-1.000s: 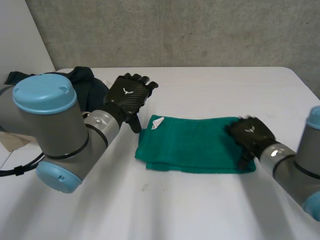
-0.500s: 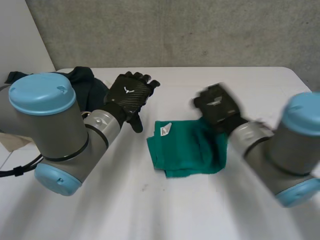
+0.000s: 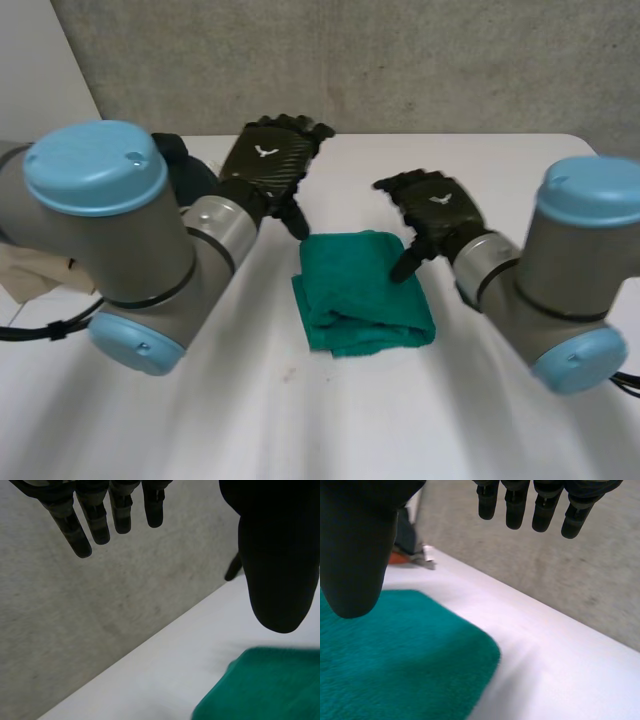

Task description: Fold the laundry.

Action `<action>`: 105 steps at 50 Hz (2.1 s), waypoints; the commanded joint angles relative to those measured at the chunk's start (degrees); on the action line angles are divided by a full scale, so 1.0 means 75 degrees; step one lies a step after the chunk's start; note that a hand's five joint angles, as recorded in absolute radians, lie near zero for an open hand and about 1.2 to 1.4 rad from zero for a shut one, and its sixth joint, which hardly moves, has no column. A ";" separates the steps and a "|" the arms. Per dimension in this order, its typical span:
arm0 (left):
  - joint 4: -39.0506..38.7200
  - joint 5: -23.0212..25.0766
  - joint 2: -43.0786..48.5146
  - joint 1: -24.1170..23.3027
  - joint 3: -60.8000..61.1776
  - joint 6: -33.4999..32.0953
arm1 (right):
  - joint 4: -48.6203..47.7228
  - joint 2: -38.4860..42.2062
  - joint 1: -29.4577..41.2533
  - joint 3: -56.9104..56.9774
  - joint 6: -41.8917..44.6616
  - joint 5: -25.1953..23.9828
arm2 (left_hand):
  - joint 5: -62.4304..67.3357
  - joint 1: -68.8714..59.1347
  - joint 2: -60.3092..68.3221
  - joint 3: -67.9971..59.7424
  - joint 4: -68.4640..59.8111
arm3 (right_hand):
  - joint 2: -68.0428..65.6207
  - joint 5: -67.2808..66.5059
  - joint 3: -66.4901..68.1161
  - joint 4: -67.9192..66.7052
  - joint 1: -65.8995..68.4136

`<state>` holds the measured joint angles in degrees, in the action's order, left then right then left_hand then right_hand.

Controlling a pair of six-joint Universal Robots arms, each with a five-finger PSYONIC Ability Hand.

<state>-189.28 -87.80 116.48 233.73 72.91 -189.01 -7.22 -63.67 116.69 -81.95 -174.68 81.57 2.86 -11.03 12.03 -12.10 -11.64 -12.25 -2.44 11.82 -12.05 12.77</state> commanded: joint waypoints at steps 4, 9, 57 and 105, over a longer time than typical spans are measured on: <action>0.1072 -0.0023 0.1928 -0.0684 -0.1528 0.0486 | 0.1407 0.0893 -0.0523 0.0859 -0.0287 -0.0305 | -0.0174 -0.0070 -0.0064 0.0073 0.0011 | 0.0299 0.0326 -0.0243 0.0273 -0.0370; 0.1881 -0.0245 0.2621 -0.0684 -0.1974 0.0451 | 0.1700 0.1610 -0.0547 0.1270 -0.0299 -0.0973 | -0.0038 -0.0205 0.0071 -0.0062 -0.0124 | 0.0299 0.0326 -0.0243 0.0273 -0.0370; 0.2022 0.4313 0.0536 -0.0098 -0.2010 -0.0018 | -0.0619 0.1001 -0.0429 -0.1449 0.0146 -0.0892 | -0.0285 0.0042 -0.0176 0.0185 0.0123 | -0.1775 -0.1748 0.1832 -0.1801 0.1705; 0.1987 0.3855 0.0196 -0.0215 -0.2268 -0.0006 | 0.1478 0.6767 -0.4835 0.9509 0.0275 0.0303 | -0.0308 0.0064 -0.0198 0.0207 0.0145 | -0.6377 -0.6351 0.6434 -0.6404 0.6307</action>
<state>-174.36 -58.69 117.88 232.45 55.79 -189.05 2.44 -14.22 82.64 -14.32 -172.91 83.73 2.84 -11.04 11.96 -12.10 -11.64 -64.66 -56.22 65.95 -68.61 48.72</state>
